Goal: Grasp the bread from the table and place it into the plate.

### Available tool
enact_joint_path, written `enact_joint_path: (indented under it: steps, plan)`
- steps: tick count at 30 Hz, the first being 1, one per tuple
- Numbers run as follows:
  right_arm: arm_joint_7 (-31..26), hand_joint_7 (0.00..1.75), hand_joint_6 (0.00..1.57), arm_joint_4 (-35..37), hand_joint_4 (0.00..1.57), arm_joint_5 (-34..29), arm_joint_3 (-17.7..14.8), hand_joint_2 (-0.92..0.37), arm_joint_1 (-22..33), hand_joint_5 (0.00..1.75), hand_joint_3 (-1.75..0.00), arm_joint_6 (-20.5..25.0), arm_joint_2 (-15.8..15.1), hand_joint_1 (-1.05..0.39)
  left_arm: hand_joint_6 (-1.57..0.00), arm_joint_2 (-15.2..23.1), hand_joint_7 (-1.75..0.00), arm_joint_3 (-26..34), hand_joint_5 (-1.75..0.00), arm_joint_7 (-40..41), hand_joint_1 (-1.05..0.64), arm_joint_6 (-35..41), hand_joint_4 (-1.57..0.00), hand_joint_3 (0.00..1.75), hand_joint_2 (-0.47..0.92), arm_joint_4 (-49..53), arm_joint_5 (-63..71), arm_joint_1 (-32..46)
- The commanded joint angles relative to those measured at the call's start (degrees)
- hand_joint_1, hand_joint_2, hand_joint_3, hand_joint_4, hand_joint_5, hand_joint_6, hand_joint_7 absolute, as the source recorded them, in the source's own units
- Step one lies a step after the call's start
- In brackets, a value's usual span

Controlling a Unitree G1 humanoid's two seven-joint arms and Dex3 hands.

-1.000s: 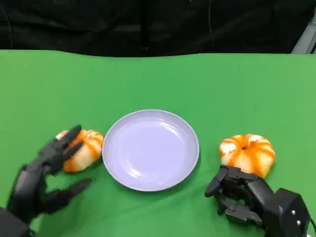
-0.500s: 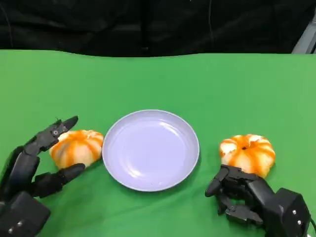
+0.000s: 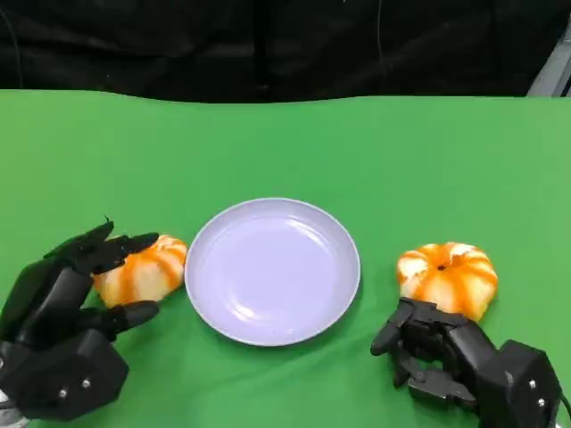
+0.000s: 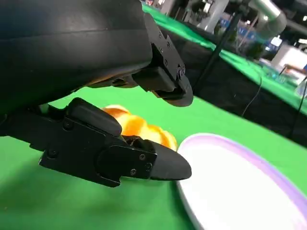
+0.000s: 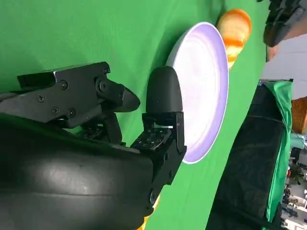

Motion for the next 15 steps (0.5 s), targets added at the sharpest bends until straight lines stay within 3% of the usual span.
enact_joint_path:
  steps: [1,6,15]
  plan:
    - [-0.3,1.31,0.74,0.8,0.7,-0.4,-0.3,-0.86,0.9,1.71,-0.68,1.7,-0.7,0.05,-0.7,1.9,-0.04,-1.5,-0.01,0.1,-0.74,1.6,-0.31,0.23,0.92,0.8,-0.4,-1.5]
    - [-0.5,1.32,0.74,0.8,0.7,-0.5,-0.2,-0.87,0.8,1.7,-0.67,1.8,-0.7,0.05,-0.63,2.2,0.0,-3.1,0.0,-1.8,-0.85,3.5,-0.31,0.28,0.92,1.4,-0.7,-2.6]
    - [-0.3,1.33,0.73,0.5,0.69,-0.4,-0.2,-0.86,1.0,1.72,-0.66,1.7,-0.7,0.05,-0.44,2.3,0.0,-5.9,-0.01,-1.9,-0.86,6.1,-0.33,0.27,0.92,2.6,-0.4,-4.1]
